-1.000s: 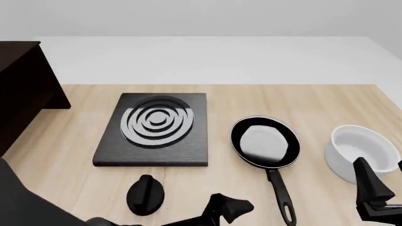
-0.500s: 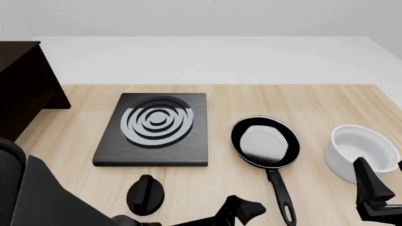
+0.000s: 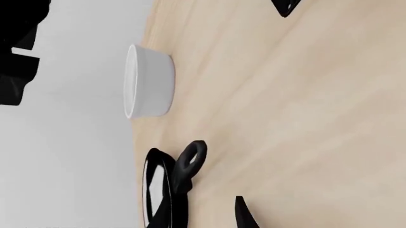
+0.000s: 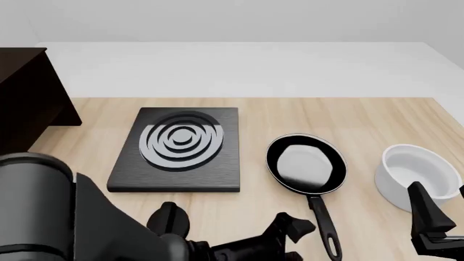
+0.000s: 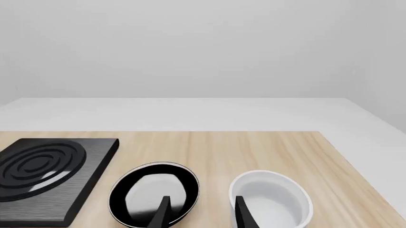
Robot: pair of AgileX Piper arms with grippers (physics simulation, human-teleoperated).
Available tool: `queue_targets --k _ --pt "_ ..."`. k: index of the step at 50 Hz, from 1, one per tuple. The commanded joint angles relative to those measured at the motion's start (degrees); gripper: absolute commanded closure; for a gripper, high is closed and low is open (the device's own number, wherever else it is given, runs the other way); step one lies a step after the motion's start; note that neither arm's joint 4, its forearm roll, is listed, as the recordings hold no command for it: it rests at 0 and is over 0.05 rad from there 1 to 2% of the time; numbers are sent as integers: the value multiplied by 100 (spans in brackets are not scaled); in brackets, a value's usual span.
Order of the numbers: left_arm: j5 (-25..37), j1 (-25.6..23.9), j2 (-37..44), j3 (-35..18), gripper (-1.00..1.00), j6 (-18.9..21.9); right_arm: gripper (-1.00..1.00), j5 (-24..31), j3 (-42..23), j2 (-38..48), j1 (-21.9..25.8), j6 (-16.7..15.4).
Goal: Put the frying pan under the cabinet shelf.
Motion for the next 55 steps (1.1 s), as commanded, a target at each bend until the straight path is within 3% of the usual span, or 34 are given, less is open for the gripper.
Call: queue_targets --k 1,32,55 --pt "263 92 241 -386 -100 75 -100 0 0 -1 2 0" --pt "581 64 667 -1104 -100 95 -100 1 0 -3 0 2" --pt "1327 183 885 -1527 -100 507 -100 0 0 0 1 0"
